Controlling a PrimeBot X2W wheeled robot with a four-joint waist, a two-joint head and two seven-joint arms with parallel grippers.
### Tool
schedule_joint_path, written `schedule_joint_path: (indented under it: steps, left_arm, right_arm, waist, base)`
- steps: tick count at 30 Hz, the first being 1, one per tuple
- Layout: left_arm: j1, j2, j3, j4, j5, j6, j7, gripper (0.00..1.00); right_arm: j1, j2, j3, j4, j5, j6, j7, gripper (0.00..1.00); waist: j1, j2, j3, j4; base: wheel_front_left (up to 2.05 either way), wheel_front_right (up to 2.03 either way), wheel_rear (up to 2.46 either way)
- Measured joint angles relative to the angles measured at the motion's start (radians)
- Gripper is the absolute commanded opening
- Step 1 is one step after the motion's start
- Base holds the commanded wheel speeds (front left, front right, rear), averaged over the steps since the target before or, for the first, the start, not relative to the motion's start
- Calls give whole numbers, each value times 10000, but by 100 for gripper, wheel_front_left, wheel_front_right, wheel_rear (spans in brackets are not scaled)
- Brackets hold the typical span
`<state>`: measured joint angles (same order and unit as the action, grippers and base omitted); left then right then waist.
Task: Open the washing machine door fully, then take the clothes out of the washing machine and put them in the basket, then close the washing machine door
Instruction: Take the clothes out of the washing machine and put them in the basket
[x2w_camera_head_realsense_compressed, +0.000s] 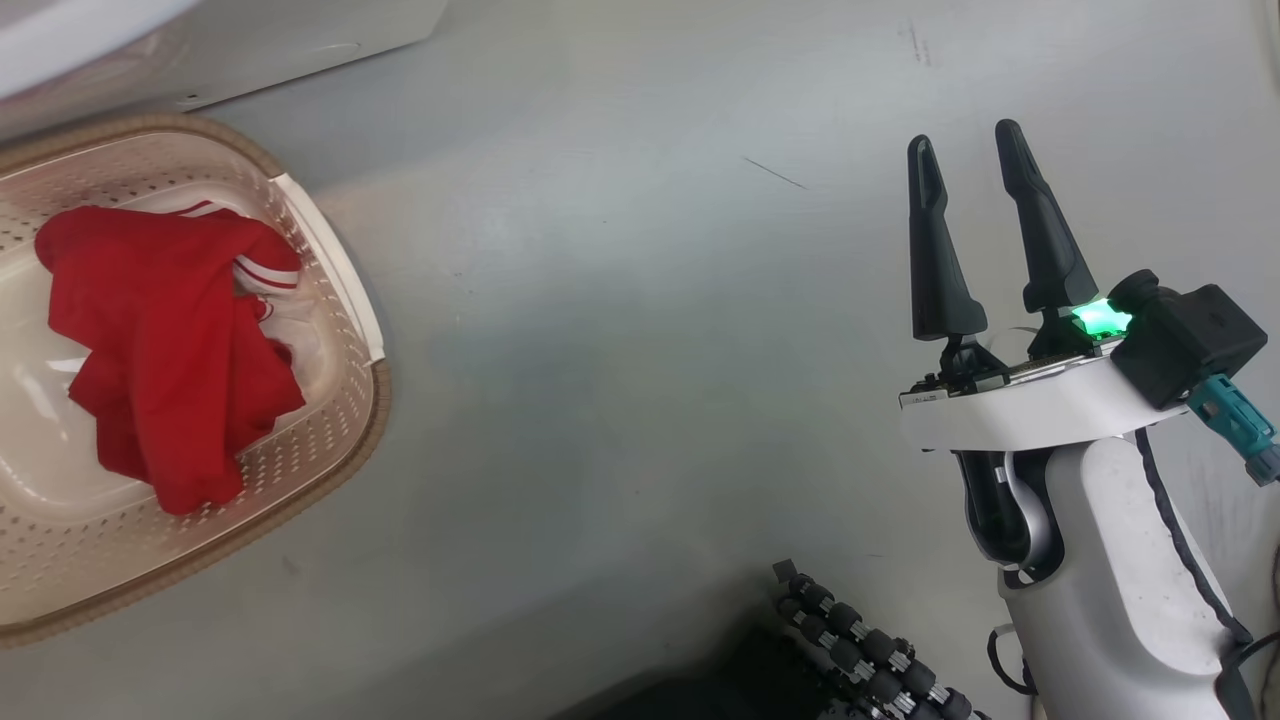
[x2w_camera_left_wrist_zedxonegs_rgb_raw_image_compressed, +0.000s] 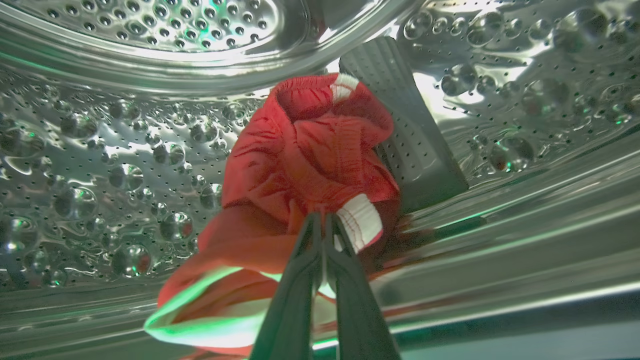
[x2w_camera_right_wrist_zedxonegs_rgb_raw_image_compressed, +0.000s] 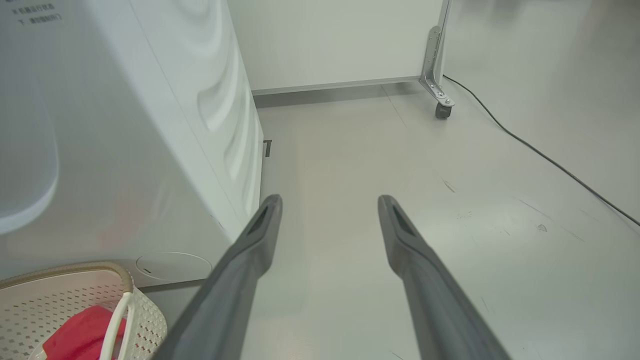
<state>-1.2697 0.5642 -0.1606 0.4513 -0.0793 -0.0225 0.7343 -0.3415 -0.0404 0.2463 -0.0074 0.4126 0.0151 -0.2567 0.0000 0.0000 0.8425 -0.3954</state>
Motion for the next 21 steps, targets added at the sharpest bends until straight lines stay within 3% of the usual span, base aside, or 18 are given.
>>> schedule_joint_path:
  steps: [21]
  left_arm:
    - [815, -1302, 132, -817, -692, 385, -2771, 0]
  right_arm:
    - [-4, -8, -773, 40, -1099, 44, -2, 100]
  waist:
    - [0, 0, -445, 1186]
  base:
    - [0, 0, 0]
